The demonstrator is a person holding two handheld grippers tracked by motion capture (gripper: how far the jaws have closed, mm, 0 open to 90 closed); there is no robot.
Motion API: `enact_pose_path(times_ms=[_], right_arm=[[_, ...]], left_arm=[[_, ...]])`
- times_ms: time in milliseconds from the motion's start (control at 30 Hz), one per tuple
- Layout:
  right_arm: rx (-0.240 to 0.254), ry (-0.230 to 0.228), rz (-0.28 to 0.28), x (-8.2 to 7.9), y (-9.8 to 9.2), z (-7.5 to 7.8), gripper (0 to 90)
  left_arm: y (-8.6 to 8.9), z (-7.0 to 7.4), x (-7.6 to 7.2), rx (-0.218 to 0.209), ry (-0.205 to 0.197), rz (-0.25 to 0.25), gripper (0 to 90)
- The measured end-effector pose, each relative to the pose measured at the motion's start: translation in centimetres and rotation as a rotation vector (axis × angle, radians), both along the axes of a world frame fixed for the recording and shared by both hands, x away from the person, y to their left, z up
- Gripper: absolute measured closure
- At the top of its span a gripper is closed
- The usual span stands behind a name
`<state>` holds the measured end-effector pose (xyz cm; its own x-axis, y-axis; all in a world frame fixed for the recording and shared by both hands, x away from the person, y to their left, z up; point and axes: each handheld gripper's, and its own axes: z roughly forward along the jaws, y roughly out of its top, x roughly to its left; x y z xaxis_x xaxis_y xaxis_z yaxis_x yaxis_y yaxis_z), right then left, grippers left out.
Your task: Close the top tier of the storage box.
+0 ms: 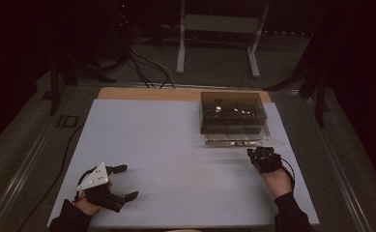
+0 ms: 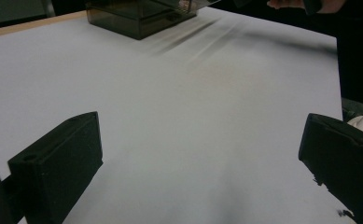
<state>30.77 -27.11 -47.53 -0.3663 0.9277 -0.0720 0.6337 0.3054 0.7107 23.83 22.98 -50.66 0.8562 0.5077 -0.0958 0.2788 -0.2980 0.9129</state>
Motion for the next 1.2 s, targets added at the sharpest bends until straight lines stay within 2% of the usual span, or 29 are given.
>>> enact_pose_path(times_ms=[533,1200], right_arm=[[-0.009,-0.031,0.003,0.6,0.2,0.4,89.8],[0.0,-0.031,0.022,1.3,0.1,0.2,89.8]], left_arm=[[0.0,0.0,0.0,0.001,0.003,0.003,1.1],[0.0,-0.1,0.0,0.005,0.001,0.003,1.1]])
